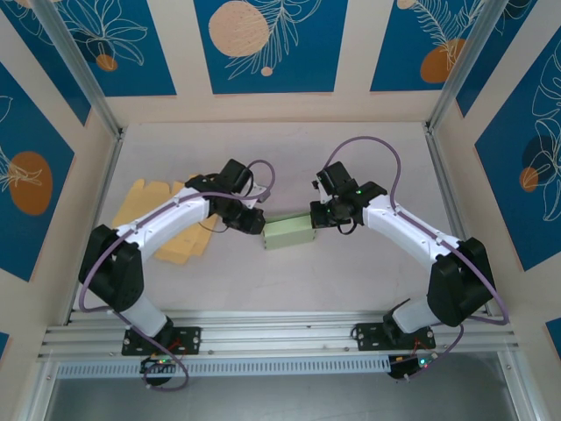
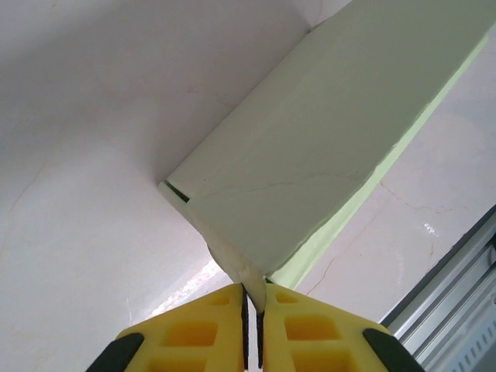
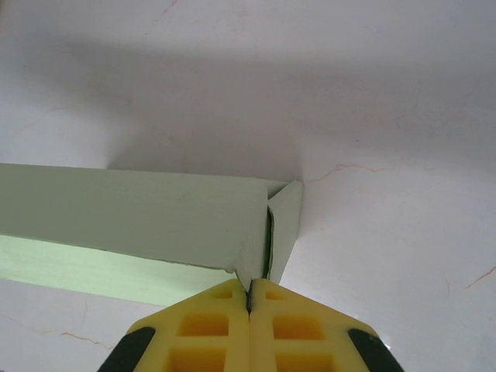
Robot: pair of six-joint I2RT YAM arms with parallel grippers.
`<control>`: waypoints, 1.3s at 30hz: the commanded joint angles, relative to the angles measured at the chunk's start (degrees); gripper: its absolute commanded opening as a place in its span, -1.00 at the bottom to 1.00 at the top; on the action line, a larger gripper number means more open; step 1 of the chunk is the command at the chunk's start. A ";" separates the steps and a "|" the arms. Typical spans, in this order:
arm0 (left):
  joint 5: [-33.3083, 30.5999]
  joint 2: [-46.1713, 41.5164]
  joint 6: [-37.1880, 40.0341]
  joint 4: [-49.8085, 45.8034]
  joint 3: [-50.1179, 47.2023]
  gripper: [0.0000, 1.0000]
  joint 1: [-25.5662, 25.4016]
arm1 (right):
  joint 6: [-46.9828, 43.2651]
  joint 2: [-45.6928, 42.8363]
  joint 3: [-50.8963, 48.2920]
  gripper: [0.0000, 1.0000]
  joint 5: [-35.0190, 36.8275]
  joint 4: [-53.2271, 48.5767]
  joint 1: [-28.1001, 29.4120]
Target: Fold the paper box
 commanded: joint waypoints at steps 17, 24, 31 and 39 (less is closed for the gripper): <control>10.98 1.88 0.10 -1.62 4.89 -1.00 1.97 | -0.88 1.91 1.64 -0.87 -0.33 -1.00 0.44; 15.60 2.34 -0.84 -0.27 4.81 -1.00 3.53 | -0.68 1.93 1.28 -0.87 -0.30 -0.66 0.44; 21.04 2.56 -3.53 3.91 2.80 -1.00 5.58 | -0.56 2.21 1.03 -0.87 0.00 -0.74 0.44; 22.46 1.96 -4.72 5.10 2.46 -1.00 6.66 | -0.72 2.31 1.10 -0.87 0.46 -0.92 0.52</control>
